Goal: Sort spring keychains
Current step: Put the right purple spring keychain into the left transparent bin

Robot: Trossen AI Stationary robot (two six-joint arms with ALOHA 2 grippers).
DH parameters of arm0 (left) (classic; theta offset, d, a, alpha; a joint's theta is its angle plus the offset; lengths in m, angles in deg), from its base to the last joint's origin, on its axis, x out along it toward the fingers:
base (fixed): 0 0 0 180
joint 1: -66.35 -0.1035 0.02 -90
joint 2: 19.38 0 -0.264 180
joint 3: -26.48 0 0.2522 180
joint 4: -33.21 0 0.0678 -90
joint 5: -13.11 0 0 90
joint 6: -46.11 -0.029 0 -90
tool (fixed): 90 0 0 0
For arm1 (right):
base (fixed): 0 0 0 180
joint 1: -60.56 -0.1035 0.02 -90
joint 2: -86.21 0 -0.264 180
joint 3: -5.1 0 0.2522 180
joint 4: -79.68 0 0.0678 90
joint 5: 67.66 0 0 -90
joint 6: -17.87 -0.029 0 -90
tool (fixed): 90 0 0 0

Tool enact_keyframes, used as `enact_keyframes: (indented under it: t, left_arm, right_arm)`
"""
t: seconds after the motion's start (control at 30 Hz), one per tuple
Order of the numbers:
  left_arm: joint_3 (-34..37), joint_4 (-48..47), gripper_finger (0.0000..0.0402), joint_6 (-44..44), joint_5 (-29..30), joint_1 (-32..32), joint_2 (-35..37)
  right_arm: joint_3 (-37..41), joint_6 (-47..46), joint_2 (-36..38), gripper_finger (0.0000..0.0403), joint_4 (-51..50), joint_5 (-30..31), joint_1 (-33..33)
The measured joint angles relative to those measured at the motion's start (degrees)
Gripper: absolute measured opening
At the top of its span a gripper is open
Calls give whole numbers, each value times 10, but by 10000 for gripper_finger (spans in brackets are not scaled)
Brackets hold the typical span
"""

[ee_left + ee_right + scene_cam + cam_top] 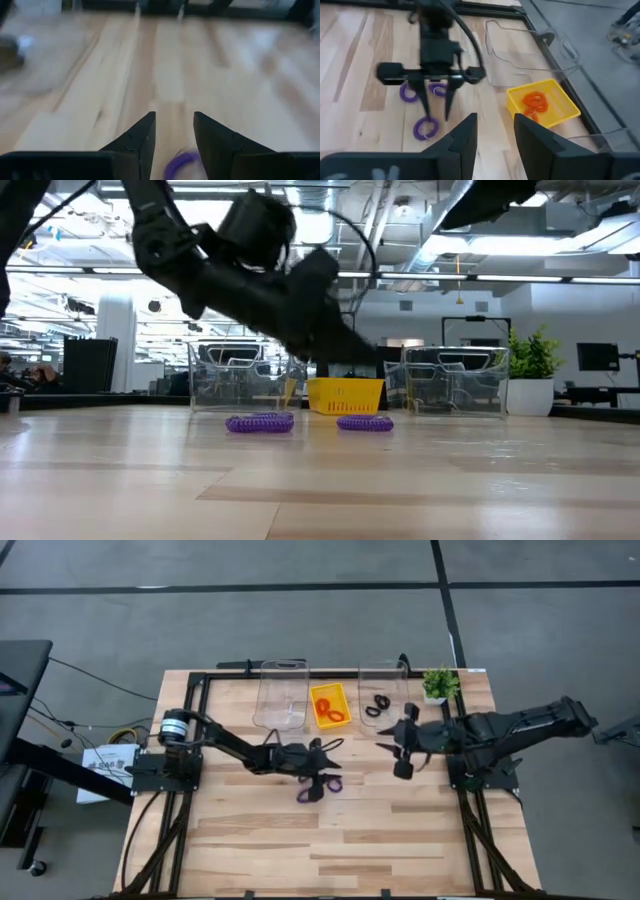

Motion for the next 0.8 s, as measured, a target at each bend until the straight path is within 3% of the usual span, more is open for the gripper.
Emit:
enact_keyframes:
  t: [0.4, 0.8]
  left_arm:
    - [-7, -53, 131, -2, -34, -12, -34]
    - [-7, -83, 131, 40, -43, -13, -37]
  right_arm:
    - [0, -38, -24, 109, -9, 98, -145]
    - [0, -50, -87, 109, -11, 112, -164]
